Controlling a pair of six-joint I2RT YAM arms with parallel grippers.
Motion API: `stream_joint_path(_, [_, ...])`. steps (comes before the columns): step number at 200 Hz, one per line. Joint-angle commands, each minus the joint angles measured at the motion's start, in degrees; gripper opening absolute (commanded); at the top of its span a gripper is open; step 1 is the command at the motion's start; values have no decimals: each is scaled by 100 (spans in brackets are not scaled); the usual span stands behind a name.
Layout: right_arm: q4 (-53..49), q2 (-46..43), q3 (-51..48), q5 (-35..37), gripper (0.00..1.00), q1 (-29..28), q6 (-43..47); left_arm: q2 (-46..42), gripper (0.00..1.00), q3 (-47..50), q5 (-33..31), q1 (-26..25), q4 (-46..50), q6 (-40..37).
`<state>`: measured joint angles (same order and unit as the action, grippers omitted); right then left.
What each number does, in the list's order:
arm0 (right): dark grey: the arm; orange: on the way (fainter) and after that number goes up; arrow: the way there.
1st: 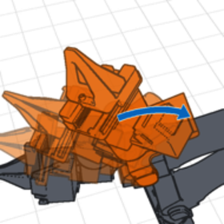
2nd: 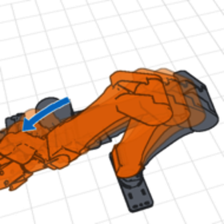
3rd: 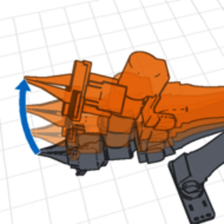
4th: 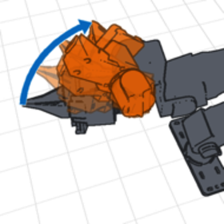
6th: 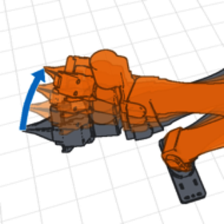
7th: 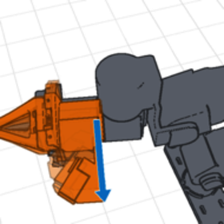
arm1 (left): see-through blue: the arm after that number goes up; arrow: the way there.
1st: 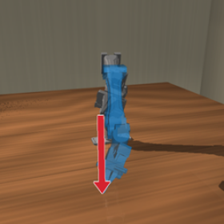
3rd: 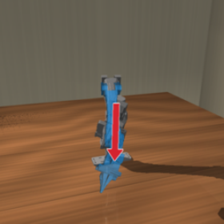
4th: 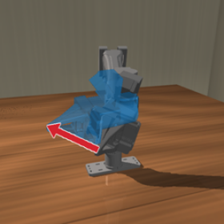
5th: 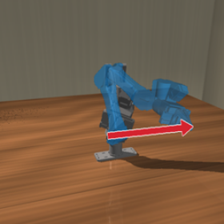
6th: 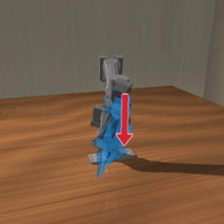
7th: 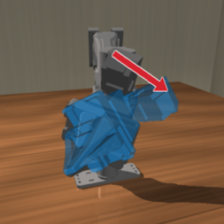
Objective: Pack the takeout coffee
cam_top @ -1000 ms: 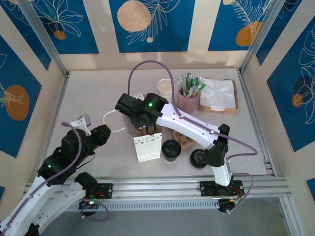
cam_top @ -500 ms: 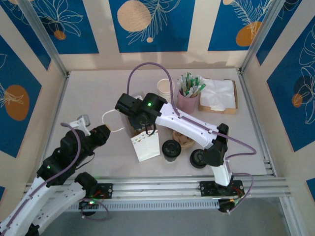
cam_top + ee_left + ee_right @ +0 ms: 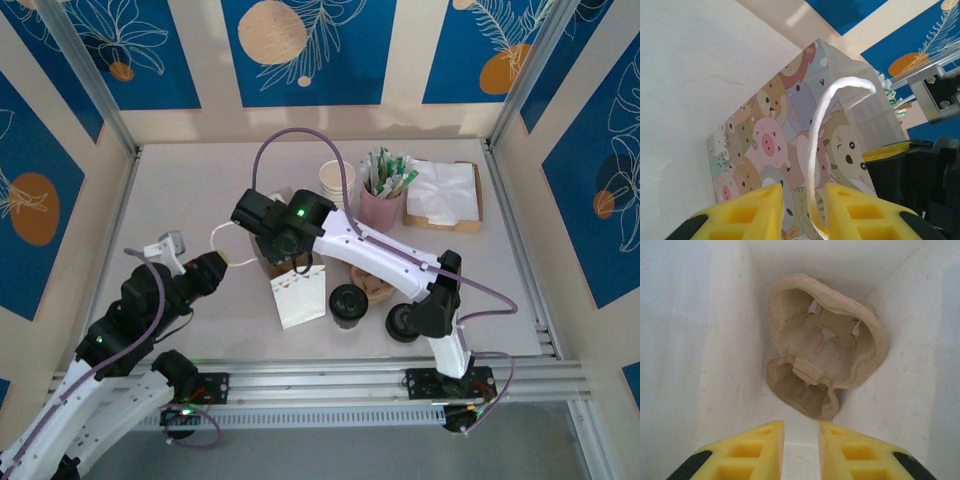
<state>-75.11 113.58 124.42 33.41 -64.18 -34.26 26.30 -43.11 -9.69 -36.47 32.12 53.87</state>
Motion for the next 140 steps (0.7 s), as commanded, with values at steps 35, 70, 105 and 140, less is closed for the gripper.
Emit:
stream_joint_path(35, [182, -40, 205, -14, 28, -72, 226, -3, 30, 21, 213, -47, -292, -262])
stream_joint_path(70, [269, -29, 198, -88, 28, -63, 297, 5, 32, -28, 213, -45, -307, -367])
stream_joint_path(105, [351, -24, 174, -111, 28, -60, 362, 42, 36, -107, 292, -42, -338, -493])
stream_joint_path(140, [410, -28, 157, -123, 29, -67, 418, 155, 47, -178, 406, -44, -345, -619])
